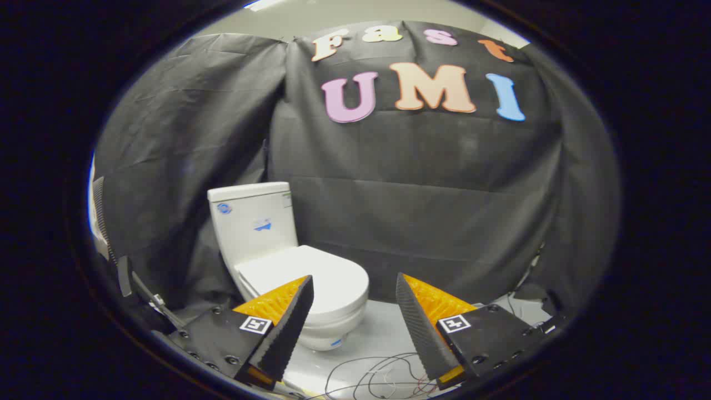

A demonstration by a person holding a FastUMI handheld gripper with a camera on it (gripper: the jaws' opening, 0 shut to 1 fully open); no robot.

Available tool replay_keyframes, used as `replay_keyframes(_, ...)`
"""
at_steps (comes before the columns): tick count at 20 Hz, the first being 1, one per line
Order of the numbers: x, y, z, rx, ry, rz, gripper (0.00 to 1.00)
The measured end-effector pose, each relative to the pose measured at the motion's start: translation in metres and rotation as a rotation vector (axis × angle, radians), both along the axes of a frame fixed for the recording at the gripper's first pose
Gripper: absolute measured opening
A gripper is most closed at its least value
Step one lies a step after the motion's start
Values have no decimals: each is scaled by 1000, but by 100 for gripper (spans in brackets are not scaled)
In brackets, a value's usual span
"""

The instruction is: Open the toilet lid.

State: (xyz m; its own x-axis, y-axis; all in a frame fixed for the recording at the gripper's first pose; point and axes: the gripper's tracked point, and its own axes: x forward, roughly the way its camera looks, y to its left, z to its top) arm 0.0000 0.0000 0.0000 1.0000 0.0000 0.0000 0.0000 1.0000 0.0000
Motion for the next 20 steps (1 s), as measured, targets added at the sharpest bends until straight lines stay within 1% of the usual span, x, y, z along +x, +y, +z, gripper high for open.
replay_keyframes(3,28,20,2,-2,11,19,92)
replay_keyframes(6,44,49,5,-19,16,34,92)
replay_keyframes(8,41,59,-1,-18,41,12,92)
replay_keyframes(10,38,64,2,5,19,-31,92)
replay_keyframes(13,31,77,-14,72,18,-100,91)
replay_keyframes(15,28,82,-27,105,64,-131,91)
replay_keyframes(16,26,78,-30,120,85,-164,91)
replay_keyframes(17,24,77,-24,150,61,-184,89)
replay_keyframes(18,26,80,-16,163,18,-183,88)
replay_keyframes(20,31,83,-12,131,31,-189,86)
